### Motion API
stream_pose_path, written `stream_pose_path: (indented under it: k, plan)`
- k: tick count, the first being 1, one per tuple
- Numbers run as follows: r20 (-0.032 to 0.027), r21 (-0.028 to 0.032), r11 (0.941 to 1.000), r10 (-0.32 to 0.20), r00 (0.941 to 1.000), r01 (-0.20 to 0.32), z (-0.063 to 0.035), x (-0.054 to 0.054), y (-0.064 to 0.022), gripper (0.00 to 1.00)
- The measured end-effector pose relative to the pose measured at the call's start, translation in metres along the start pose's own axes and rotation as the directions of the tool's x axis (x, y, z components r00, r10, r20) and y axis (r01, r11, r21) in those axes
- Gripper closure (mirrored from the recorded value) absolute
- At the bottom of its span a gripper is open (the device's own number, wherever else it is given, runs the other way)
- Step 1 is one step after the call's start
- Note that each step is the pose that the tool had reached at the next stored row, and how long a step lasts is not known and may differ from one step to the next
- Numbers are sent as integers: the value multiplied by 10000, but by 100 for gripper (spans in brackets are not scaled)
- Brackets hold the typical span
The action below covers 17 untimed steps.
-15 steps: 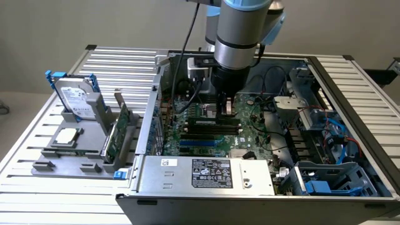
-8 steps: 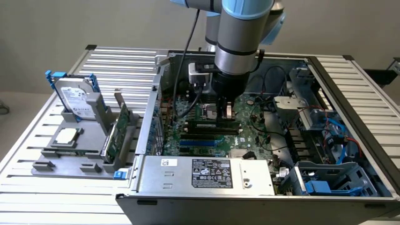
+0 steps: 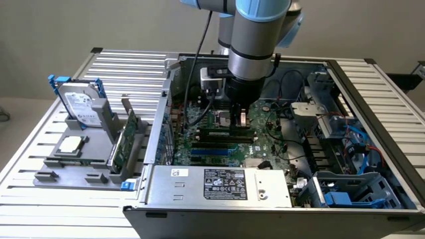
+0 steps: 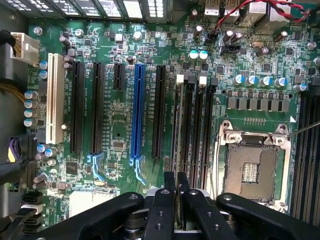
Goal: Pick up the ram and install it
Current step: 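Insert the ram into the slot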
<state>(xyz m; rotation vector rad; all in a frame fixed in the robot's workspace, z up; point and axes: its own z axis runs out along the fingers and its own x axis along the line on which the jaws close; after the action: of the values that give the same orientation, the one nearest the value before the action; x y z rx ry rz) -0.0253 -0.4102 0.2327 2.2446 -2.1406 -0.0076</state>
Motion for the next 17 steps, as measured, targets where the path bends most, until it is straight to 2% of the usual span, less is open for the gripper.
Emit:
stream_pose_path:
  k: [17]
  plan:
    - [-5, 8, 9999, -165, 9999, 165, 31, -7, -1, 87]
